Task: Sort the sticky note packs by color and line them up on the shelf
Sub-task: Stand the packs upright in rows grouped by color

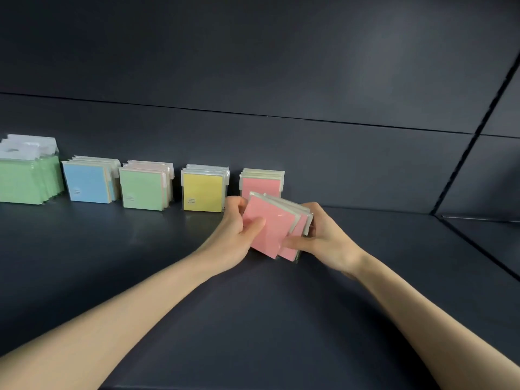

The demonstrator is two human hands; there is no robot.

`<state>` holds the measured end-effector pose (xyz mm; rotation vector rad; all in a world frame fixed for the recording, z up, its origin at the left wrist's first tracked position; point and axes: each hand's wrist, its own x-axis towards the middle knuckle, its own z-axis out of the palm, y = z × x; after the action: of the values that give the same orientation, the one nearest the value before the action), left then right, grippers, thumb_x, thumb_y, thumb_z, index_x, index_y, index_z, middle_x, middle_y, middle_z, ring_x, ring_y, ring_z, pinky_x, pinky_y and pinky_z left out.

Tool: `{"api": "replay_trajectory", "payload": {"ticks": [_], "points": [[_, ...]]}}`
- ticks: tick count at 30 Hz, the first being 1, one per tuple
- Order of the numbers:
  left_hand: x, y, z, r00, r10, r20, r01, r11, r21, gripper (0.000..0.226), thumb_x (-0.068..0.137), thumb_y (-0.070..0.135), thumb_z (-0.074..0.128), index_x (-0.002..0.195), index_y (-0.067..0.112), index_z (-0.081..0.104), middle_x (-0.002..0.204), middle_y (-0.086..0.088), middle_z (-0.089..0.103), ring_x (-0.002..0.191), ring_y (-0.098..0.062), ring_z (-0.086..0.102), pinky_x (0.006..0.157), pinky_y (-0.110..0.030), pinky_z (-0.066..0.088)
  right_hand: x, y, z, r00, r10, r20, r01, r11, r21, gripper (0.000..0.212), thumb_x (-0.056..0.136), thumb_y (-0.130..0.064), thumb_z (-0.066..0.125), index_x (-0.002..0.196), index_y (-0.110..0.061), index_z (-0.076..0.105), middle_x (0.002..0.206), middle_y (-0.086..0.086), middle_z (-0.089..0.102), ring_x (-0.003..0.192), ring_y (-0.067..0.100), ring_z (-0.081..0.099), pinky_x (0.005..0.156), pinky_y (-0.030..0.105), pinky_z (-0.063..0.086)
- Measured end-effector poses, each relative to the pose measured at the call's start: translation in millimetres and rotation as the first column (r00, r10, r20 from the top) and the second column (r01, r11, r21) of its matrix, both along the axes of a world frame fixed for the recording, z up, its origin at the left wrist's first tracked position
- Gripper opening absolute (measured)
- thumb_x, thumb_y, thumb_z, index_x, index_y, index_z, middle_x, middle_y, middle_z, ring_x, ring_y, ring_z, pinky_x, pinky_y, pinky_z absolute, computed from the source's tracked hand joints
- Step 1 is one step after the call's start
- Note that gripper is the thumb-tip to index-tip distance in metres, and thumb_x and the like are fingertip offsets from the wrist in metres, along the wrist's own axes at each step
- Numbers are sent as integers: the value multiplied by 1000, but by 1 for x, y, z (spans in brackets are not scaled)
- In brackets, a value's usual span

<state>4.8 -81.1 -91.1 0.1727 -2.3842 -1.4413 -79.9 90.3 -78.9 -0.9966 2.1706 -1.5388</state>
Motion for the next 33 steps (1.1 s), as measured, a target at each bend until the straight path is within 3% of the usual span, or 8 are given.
{"api": "replay_trajectory", "payload": {"ticks": [2,5,9,14,16,19,26,33], "points": [[0,-1,1,999,-43,-15,43,999,21,34,97,21,47,121,25,24,126,3,51,105,2,54,89,-18,40,-1,0,-1,999,-41,-23,40,999,-17,44,77,-1,73,106,-22,48,100,-1,63,92,13,62,82,32,54],[4,-5,5,994,-69,-87,74,995,62,52,96,10,50,128,39,22,112,20,57,89,16,58,77,-7,46,-1,0,0,996,-56,-63,53,997,-51,44,79,4,66,107,-25,49,99,-1,66,88,13,63,82,34,54],[5,-9,4,998,-54,-41,51,996,-74,63,93,17,56,144,35,23,122,9,56,96,2,63,98,-27,47,-1,-5,-3,1000,-6,-16,5,998,-61,52,86,3,60,125,-20,35,104,-8,60,82,-3,62,70,19,54],[5,-10,12,999,-27,24,34,941,-336,63,96,27,50,149,22,16,152,7,27,132,-11,37,105,-16,24,-2,-16,-6,997,66,-39,-64,996,59,69,89,0,57,130,-28,8,113,-16,50,92,-15,56,75,7,46],[4,-15,18,1000,-14,1,13,906,-423,65,96,26,51,150,20,16,150,8,29,133,-12,36,99,-13,23,-3,-23,-6,995,45,-85,-34,991,128,70,87,-8,59,129,-31,9,119,-10,48,105,-1,53,85,12,45],[-1,-24,27,998,-49,-48,15,837,-547,58,92,19,57,144,21,30,133,5,40,111,-15,48,88,-19,33,-9,-30,-3,975,9,-221,46,970,239,72,80,-21,64,136,-26,18,127,-3,36,116,18,42,98,33,42],[-29,-52,43,999,-41,-34,-4,581,-814,47,91,34,58,134,19,48,124,3,51,118,-17,39,99,-29,32,-25,-53,3,960,-147,-240,193,965,179,63,75,-11,72,128,-17,37,119,5,55,98,17,57,78,25,46],[-51,-68,38,988,-90,-123,-82,362,-929,41,92,32,57,127,13,54,124,-1,54,117,-23,42,90,-33,32,-37,-71,-2,908,-264,-326,314,943,112,72,73,-10,74,132,-16,33,126,3,50,97,21,58,88,39,50]]}}
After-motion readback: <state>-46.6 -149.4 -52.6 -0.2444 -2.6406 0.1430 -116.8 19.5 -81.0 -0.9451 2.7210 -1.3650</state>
